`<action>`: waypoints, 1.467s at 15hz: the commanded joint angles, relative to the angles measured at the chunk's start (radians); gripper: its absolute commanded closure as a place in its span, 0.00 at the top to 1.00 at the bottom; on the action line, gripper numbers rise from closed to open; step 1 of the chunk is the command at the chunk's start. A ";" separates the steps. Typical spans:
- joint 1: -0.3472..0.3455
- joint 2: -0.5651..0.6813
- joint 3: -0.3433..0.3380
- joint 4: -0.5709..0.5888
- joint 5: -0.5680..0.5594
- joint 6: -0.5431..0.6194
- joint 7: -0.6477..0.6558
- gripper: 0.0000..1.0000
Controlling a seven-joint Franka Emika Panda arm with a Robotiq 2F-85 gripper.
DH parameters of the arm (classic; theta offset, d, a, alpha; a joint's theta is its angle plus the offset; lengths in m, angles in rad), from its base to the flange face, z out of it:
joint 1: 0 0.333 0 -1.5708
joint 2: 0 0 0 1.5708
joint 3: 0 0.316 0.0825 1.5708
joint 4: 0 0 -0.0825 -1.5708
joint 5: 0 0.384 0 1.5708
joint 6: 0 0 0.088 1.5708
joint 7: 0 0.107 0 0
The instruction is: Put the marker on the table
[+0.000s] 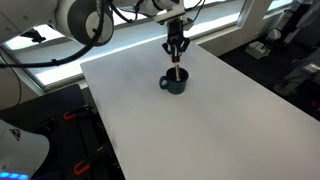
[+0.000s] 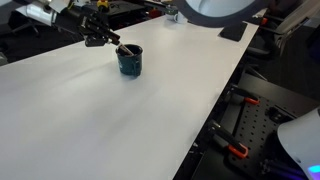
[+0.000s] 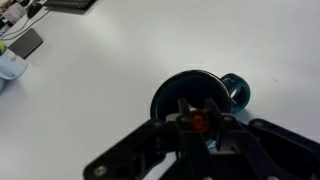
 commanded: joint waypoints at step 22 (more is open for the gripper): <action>0.183 0.020 -0.102 0.051 0.034 0.207 -0.271 0.04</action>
